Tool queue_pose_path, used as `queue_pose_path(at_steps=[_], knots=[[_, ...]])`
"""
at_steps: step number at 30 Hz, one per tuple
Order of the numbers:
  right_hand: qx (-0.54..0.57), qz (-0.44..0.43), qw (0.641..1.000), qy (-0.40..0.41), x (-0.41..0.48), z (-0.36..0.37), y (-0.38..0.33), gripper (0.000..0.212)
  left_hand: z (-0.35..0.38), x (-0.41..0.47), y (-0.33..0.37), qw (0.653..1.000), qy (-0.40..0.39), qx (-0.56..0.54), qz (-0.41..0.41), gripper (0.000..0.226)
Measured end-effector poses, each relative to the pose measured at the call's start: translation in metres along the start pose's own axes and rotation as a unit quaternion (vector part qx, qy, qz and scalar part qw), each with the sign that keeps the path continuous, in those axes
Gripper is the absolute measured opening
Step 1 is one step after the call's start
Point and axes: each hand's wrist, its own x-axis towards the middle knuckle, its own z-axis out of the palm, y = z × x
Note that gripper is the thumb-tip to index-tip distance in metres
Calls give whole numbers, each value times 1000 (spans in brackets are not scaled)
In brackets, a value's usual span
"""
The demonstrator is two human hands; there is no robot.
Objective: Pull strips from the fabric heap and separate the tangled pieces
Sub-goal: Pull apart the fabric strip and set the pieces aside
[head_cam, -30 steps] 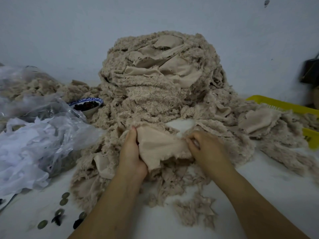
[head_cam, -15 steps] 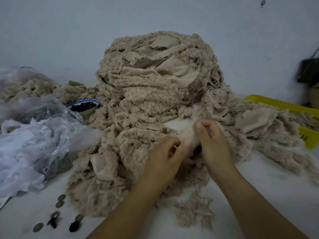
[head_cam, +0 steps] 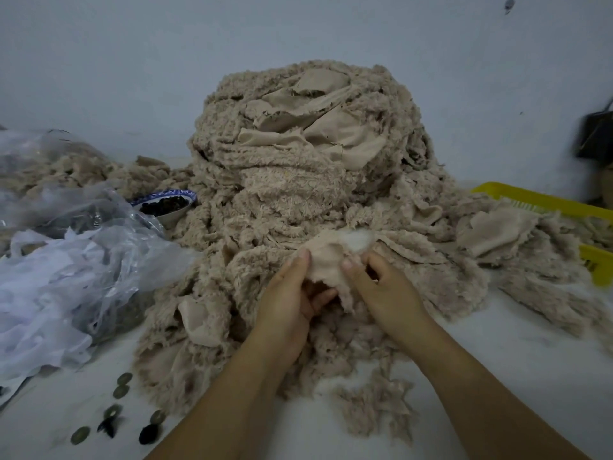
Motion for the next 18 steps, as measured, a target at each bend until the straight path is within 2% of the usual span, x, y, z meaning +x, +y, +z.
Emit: queue_pose_path(at_steps=[4, 7, 10, 11, 13, 15, 18], knots=[[103, 28, 994, 8, 2, -5, 3, 42, -4, 5, 1, 999, 5, -32, -28, 42], [181, 57, 982, 3, 0, -4, -1, 61, -4, 5, 0, 998, -31, -33, -43, 55], [212, 76, 974, -1, -2, -2, -10, 78, -4, 1, -6, 992, -98, 75, -28, 61], [214, 77, 974, 4, -2, -3, -11, 76, -4, 0, -10, 985, -108, 131, -15, 55], [217, 78, 973, 20, 0, -4, -9, 55, -2, 1, -16, 978, -91, 185, 6, 36], [234, 78, 969, 26, 1, -6, -8, 40, -2, 1, -16, 986, -81, 143, 4, 23], [194, 40, 980, -26, 0, -7, -5, 34, -7, 6, -7, 995, -80, 57, 10, 22]])
